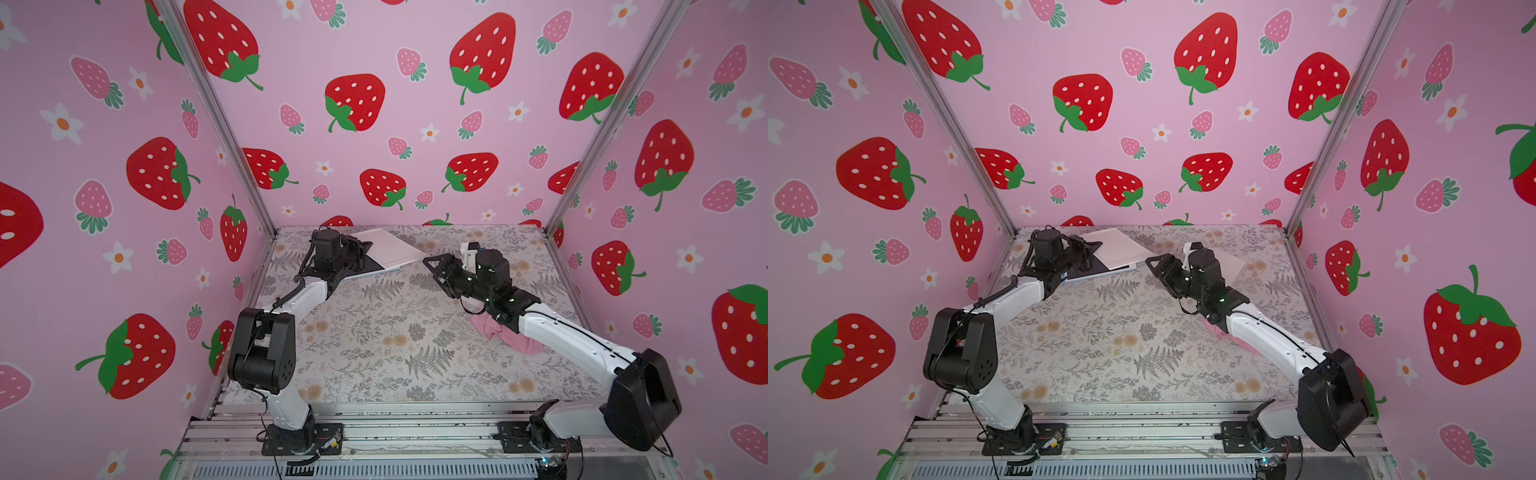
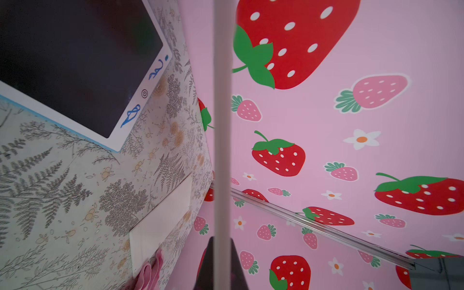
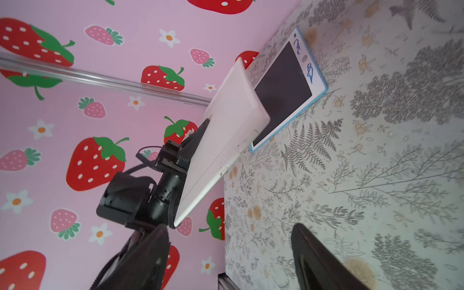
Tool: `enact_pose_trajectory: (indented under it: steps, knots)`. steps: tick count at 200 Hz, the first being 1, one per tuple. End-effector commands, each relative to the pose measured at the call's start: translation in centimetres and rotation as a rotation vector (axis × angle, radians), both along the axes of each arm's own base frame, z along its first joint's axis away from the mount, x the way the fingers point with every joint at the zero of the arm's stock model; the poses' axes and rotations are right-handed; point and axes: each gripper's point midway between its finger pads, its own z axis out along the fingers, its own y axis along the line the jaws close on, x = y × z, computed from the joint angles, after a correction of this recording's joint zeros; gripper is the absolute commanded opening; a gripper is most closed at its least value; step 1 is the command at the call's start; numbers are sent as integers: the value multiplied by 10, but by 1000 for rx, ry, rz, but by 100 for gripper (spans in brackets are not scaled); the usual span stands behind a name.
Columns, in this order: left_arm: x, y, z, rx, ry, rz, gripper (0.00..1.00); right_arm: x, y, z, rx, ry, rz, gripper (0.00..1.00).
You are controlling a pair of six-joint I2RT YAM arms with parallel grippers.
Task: Wipe the drawing tablet
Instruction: Adjust the drawing tablet at the center of the board.
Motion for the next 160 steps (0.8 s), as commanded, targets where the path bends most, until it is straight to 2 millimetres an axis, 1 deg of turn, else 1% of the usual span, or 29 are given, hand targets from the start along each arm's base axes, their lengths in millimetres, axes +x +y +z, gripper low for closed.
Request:
enact_pose_trajectory:
  steps: [1,31,47,54,61,76,86,95,98,101,106,111,116,120,128,138,149,154,156,158,160]
  knots:
    - [0,-9,63,-119,-198,11,0,6,15,47,261,0,-1,76]
    - [-6,-19,63,-134,-201,-5,0,22,26,41,335,8,-25,68]
    - [-9,-26,63,-152,-206,-11,0,33,34,44,372,-8,-22,59]
    - [-10,-28,63,-157,-209,-13,0,38,38,44,387,-11,-23,53]
    - [-12,-30,63,-159,-207,-16,0,42,42,45,404,-13,-22,44]
    - [-16,-35,61,-165,-204,-23,0,53,47,46,437,-27,-31,27]
    - [-18,-37,61,-165,-204,-32,0,56,49,47,443,-38,-32,13]
    - [-22,-39,58,-160,-196,-39,0,58,48,47,431,-47,-43,0]
    - [-22,-39,57,-156,-189,-40,0,59,47,46,422,-49,-48,0]
    - [-24,-39,55,-152,-181,-45,4,59,45,45,412,-47,-53,0]
    - [-26,-39,52,-142,-171,-49,20,58,43,42,388,-41,-55,0]
    - [-30,-39,48,-131,-156,-55,32,58,39,38,354,-34,-54,0]
    - [-33,-38,43,-118,-134,-58,41,57,36,32,326,-13,-45,0]
    - [-37,-37,36,-101,-108,-60,47,56,33,26,295,7,-35,0]
    - [-45,-33,24,-60,-59,-62,55,53,25,19,242,22,-2,0]
    - [-58,-27,10,18,3,-81,58,48,13,6,158,50,42,0]
    - [-75,-17,-2,127,59,-97,65,35,-1,-8,52,69,128,0]
    - [-83,-11,-5,186,83,-103,66,29,-6,-14,12,78,179,0]
    - [-86,-9,-7,211,96,-109,69,25,-7,-17,-4,79,207,0]
    - [-90,-6,-8,244,107,-115,75,21,-9,-20,-17,85,230,0]
    - [-94,-4,-11,273,124,-121,78,17,-10,-21,-29,87,255,0]
